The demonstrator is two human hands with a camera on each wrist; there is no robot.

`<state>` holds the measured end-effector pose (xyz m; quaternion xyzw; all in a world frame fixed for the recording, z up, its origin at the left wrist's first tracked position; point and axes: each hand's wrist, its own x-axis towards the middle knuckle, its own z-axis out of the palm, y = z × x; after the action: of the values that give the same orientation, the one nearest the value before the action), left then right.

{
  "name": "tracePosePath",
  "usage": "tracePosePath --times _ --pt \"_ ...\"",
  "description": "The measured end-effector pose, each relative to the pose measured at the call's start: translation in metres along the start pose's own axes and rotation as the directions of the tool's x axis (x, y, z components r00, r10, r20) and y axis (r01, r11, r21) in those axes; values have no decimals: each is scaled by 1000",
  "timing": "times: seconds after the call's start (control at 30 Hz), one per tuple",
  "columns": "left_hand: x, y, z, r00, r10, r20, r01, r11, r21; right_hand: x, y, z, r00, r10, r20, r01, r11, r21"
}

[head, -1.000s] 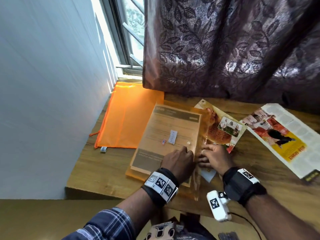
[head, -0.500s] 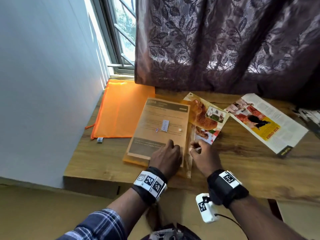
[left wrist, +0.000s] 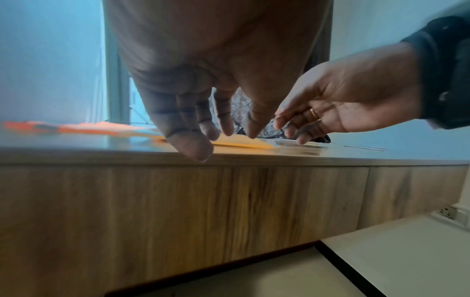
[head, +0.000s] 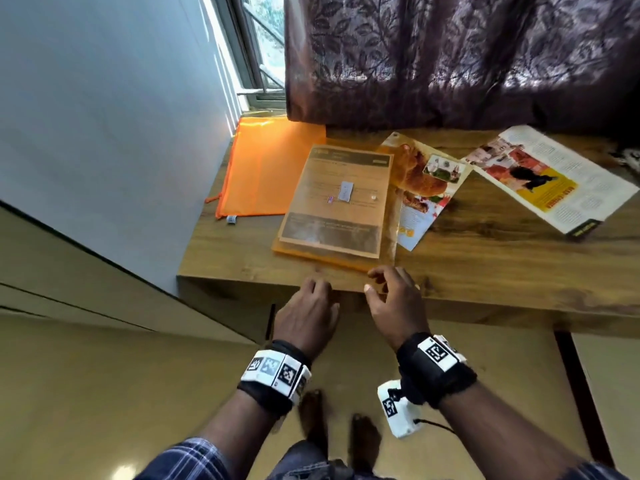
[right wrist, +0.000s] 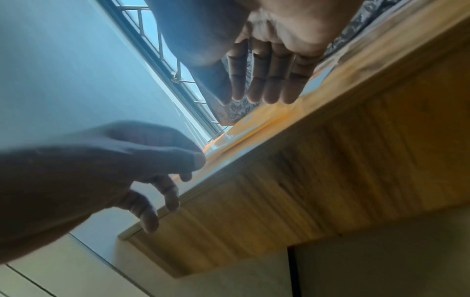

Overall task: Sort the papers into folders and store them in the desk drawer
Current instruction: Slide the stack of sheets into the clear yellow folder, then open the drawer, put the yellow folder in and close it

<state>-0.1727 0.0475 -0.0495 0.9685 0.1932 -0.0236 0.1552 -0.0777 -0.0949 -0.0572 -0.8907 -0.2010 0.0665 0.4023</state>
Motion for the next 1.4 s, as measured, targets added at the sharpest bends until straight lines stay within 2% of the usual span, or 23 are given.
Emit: tracePosePath --times 0.17,0.2,0.23,0.27,0.3,0.33,0.37,0.4,0.43,0.47,0.53,0.6,0.67,0.73,0.83,0.93,1.1,1.23,1.4 --pt "-12 -45 16 993 -53 106 51 998 25 -32 -1 32 998 59 -12 -56 981 186" --pt "-12 -56 24 988 -73 139 76 997 -18 -38 2 42 995 100 16 -101 971 218" --pt "-11 -67 32 976 -117 185 143 980 -138 -42 5 52 983 168 70 -181 946 269" --pt "-9 -78 39 948 -188 256 274 894 -356 -45 10 64 957 256 140 -289 893 345" --pt "-7 -87 45 894 -273 356 442 669 -598 -47 14 77 915 350 202 -404 800 443" --pt "-3 -94 51 810 -338 480 582 359 -729 -47 19 88 856 452 252 -512 666 543" --pt "2 -104 57 725 -365 585 650 82 -755 -45 25 99 775 555 302 -598 492 633" --pt "7 -113 62 662 -373 650 663 -114 -740 -43 31 108 679 642 355 -649 299 700" --pt "11 -124 68 625 -380 681 642 -245 -726 -41 38 117 589 701 402 -649 113 753" --pt "15 -133 72 608 -393 690 599 -344 -723 -39 46 124 520 734 437 -606 -43 794" --pt "28 -149 82 596 -405 693 496 -493 -714 -34 58 136 454 756 471 -485 -234 843" --pt "42 -159 96 611 -373 698 407 -609 -681 -26 62 147 445 755 481 -387 -322 864" --pt "53 -162 108 661 -297 689 316 -723 -614 -16 58 155 487 735 471 -316 -355 880" --pt "57 -165 120 665 -283 691 277 -766 -580 -9 54 159 540 717 441 -238 -372 897" --pt "54 -170 129 693 -269 669 249 -782 -572 -4 51 161 563 715 414 -153 -402 903" --pt "51 -173 132 716 -249 652 229 -798 -557 -6 52 163 559 723 407 -180 -373 910" --pt "39 -172 135 686 -301 663 223 -780 -584 -19 52 160 550 723 418 -190 -380 905" --pt "8 -167 128 669 -316 672 232 -771 -593 -49 52 158 547 724 420 -232 -352 907" --pt "-41 -164 124 683 -306 663 222 -777 -588 -96 51 150 566 679 468 -298 -361 884"
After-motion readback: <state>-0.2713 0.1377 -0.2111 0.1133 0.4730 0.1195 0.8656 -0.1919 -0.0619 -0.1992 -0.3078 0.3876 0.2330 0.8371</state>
